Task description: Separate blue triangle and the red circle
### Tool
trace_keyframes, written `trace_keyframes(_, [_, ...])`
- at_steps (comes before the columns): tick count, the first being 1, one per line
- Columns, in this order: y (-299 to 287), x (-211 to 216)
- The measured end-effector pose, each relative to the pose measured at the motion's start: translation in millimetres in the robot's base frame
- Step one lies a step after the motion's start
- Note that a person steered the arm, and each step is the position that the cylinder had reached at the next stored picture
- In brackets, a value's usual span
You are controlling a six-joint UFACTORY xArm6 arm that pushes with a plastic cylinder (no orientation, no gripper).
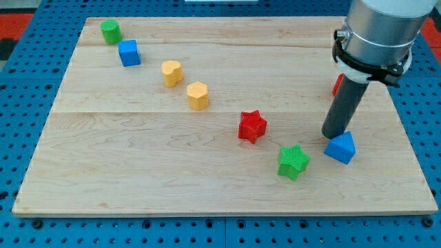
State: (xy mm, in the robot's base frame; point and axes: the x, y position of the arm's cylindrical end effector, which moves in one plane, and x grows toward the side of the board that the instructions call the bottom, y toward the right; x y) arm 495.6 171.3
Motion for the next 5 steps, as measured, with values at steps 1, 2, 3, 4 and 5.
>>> trace_keyframes(1, [1.4,16.9])
trace_keyframes(2, [8.5,39.2])
trace_keyframes(3, [11.6,55.7])
trace_keyframes(4, [11.6,61.4])
trace_keyframes(5, [11.6,61.4])
